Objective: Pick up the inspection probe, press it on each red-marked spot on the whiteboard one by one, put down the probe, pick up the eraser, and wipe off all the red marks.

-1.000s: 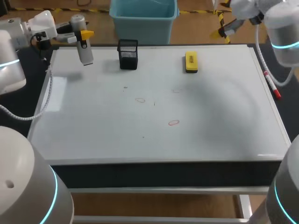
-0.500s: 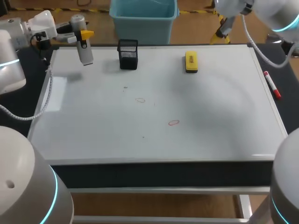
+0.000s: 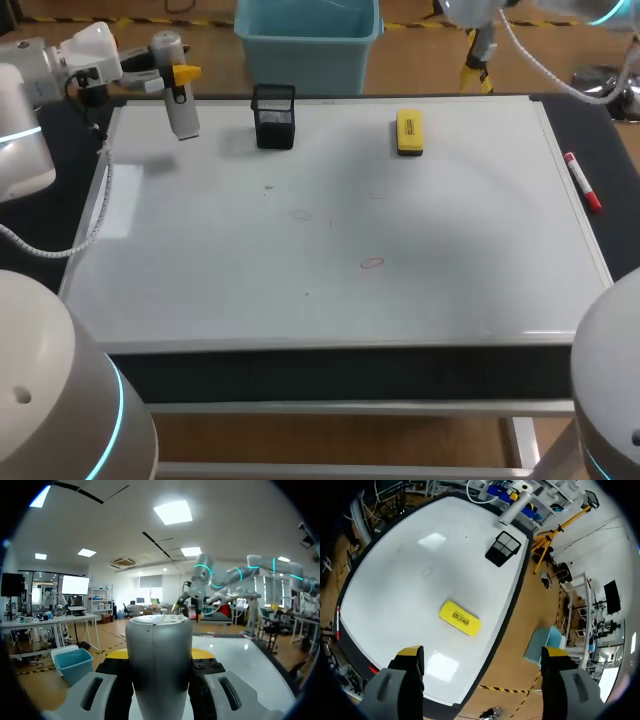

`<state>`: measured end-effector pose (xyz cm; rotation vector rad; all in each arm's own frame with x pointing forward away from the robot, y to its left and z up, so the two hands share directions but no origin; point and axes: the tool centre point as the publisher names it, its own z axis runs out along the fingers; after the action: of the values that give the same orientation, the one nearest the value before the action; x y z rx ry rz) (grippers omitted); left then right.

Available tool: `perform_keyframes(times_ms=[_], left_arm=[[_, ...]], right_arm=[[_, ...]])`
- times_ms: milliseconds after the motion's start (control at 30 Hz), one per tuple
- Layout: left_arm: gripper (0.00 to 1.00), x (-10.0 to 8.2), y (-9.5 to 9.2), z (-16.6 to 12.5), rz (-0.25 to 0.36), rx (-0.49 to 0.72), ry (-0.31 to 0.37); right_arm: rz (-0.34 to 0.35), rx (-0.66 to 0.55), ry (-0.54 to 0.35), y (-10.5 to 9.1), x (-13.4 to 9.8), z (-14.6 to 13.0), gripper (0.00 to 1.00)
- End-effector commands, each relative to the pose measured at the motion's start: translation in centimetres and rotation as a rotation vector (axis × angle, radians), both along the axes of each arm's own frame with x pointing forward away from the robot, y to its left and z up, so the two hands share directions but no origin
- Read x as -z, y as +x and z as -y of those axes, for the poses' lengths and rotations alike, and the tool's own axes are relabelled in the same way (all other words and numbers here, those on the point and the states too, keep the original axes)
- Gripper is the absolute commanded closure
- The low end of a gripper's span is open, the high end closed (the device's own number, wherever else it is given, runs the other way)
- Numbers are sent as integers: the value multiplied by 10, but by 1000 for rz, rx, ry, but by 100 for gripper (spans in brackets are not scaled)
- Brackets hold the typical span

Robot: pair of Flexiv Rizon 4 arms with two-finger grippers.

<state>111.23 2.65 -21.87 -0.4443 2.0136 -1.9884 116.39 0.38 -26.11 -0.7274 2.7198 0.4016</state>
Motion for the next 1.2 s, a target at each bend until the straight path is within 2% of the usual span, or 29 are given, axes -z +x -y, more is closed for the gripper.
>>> perform_keyframes(times_ms=[33, 167, 500, 633, 833, 1033, 1200], left_arm=[[100, 0, 1, 0, 3, -1, -3], [100, 0, 1, 0, 3, -1, -3], [100, 0, 1, 0, 3, -1, -3], [100, 0, 1, 0, 3, -1, -3], [100, 0, 1, 0, 3, -1, -3], [100, 0, 1, 0, 3, -1, -3], [100, 0, 1, 0, 3, -1, -3]], right_arm=[[-258, -152, -189, 2, 1, -12, 0], [-270, -210, -236, 4, 11, -14, 0], [-224, -363, -356, -1, 33, -12, 0], [-193, -481, -349, -5, 45, -15, 0], [-174, -586, -382, -12, 64, -16, 0], [-145, -659, -376, -20, 80, -16, 0], [-146, -661, -362, -21, 92, -17, 0]])
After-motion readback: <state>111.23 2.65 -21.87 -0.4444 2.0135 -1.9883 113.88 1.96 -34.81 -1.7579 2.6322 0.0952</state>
